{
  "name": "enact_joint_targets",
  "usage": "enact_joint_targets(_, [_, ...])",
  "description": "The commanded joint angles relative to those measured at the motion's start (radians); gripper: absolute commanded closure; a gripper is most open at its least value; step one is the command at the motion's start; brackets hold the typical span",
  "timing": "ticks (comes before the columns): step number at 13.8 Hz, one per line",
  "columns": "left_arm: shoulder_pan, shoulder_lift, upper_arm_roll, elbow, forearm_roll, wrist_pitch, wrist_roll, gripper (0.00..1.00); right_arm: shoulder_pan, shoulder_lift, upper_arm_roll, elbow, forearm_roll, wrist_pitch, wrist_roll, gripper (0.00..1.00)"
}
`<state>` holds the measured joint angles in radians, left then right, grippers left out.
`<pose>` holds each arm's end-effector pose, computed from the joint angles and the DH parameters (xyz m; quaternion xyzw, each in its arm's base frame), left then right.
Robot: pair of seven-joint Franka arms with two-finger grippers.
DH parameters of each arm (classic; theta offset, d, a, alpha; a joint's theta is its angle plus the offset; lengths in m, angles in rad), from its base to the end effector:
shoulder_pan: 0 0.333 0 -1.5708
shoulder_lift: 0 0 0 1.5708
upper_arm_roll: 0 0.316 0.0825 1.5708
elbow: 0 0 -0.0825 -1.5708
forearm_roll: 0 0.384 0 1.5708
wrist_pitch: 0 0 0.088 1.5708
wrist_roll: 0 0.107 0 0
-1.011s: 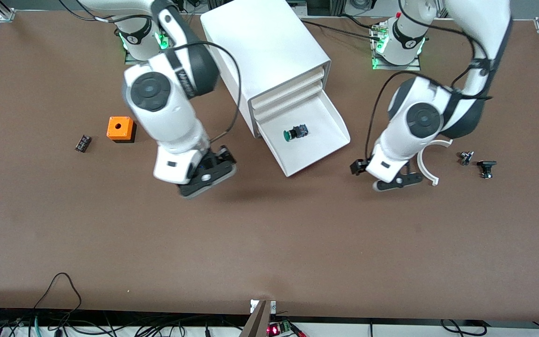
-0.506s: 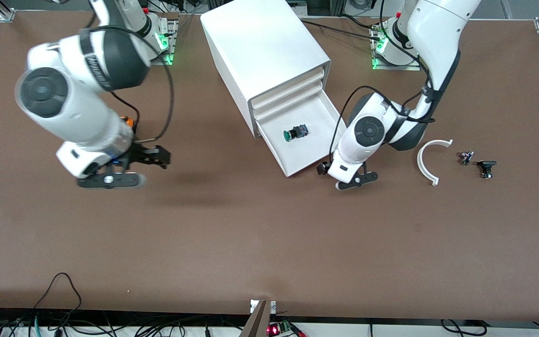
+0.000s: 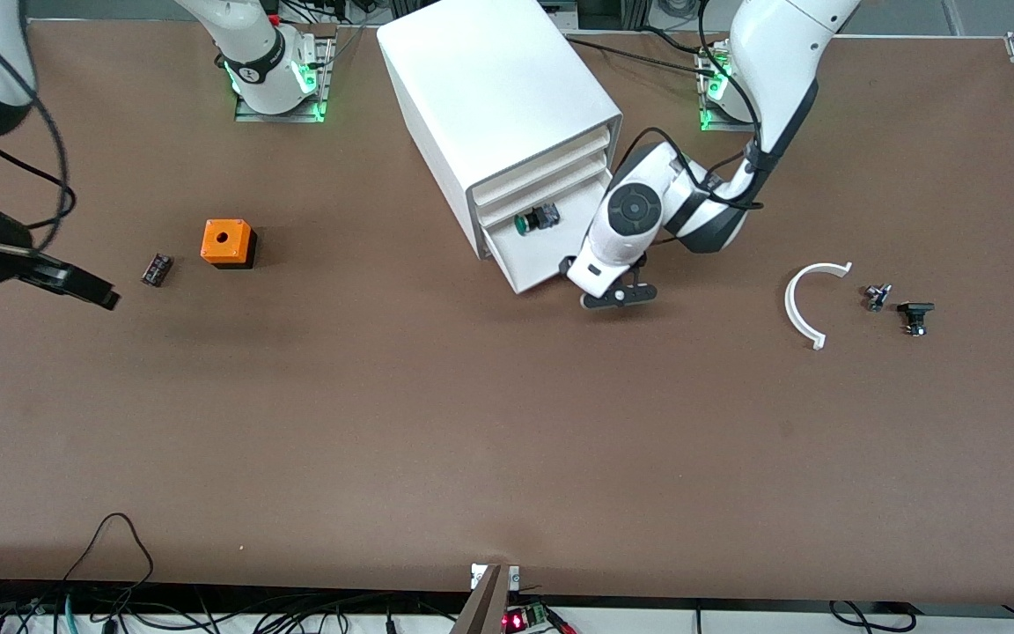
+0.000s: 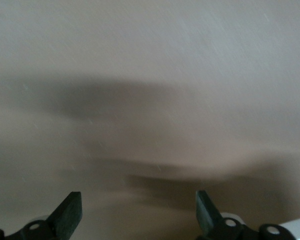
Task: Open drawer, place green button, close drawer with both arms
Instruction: 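Push the drawer shut with the left gripper while the right gripper withdraws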
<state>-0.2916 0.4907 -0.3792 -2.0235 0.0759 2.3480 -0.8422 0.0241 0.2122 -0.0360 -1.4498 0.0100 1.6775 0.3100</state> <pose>0.4623 -0.3624 0.2096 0.9934 0.0716 -0.0901 0.0023 0.6267 -0.0042 0.5662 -0.9870 0.1603 -0.0076 0.0023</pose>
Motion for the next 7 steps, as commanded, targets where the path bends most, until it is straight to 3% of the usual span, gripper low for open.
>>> enact_joint_targets(1, [0.0, -0.057, -0.056, -0.07, -0.001, -0.006, -0.005, 0.0, -0.026, -0.034, 0.021, -0.032, -0.005, -0.008, 0.015, 0.0])
enact_joint_targets(3, [0.0, -0.063, -0.089, -0.083, 0.001, -0.006, -0.005, 0.0, -0.026, -0.036, -0.007, -0.035, -0.048, -0.015, -0.03, 0.0])
enact_joint_targets(5, [0.0, -0.063, -0.122, -0.109, -0.001, -0.009, -0.003, 0.0, -0.023, -0.034, -0.062, -0.047, -0.051, -0.028, -0.202, 0.0])
enact_joint_targets(7, [0.0, -0.07, -0.129, -0.121, -0.001, -0.012, -0.005, 0.0, -0.015, -0.048, -0.076, -0.072, -0.051, -0.022, -0.238, 0.0])
